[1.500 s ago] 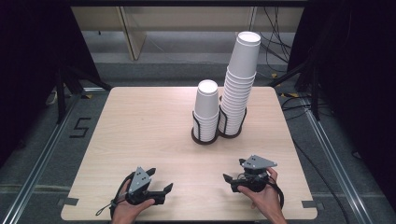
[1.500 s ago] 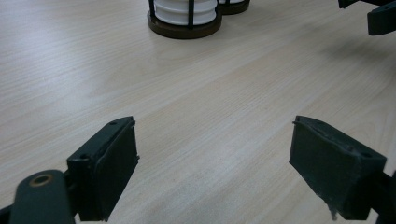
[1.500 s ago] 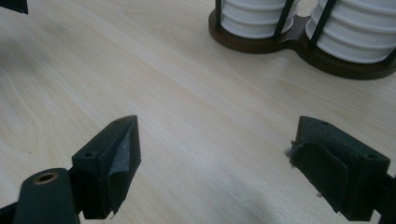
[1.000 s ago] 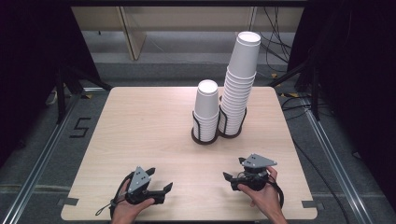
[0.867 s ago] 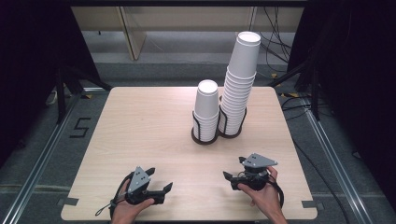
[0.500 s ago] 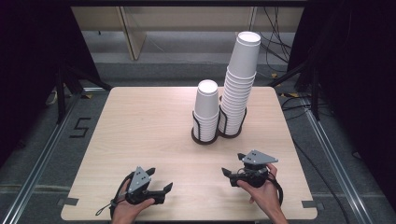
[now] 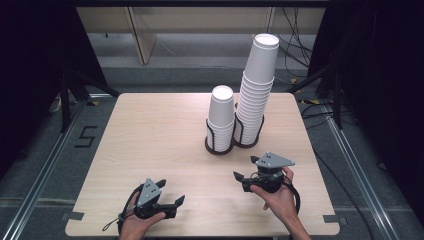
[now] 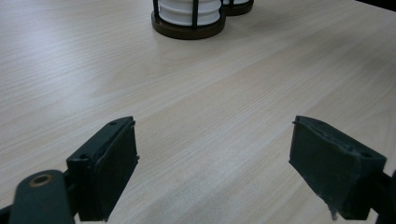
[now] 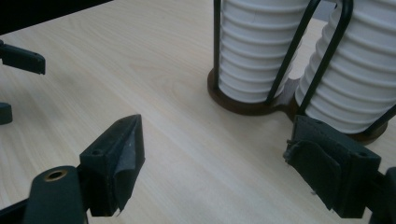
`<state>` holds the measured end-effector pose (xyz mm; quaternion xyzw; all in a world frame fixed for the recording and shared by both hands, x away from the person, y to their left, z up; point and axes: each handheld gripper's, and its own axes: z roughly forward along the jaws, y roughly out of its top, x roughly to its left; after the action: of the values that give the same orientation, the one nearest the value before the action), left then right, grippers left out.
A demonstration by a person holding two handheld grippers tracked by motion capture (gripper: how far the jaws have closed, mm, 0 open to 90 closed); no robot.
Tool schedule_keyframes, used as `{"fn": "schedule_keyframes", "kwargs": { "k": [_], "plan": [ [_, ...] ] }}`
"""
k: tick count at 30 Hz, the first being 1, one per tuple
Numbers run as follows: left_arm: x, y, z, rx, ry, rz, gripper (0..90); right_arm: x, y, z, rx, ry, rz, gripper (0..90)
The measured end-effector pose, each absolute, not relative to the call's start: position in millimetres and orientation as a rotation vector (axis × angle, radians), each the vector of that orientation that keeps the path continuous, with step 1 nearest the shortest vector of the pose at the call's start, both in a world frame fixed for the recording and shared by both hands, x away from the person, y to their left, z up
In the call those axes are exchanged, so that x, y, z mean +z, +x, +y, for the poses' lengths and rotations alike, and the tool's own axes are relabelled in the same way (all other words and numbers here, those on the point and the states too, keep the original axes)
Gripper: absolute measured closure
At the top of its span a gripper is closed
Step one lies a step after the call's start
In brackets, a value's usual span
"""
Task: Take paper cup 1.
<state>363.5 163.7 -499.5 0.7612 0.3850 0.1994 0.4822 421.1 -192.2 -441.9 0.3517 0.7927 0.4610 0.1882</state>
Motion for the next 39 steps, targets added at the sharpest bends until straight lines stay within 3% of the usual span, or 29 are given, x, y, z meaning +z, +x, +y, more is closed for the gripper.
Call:
{"fn": "schedule_keyframes", "kwargs": {
  "k": [39],
  "plan": [
    [-496.8, 363.1, 165.9, 0.512, 1.825, 0.924, 14.4, -377.9, 464.2, -153.4, 1.398, 0.943, 2.082, 15.4]
  ]
}}
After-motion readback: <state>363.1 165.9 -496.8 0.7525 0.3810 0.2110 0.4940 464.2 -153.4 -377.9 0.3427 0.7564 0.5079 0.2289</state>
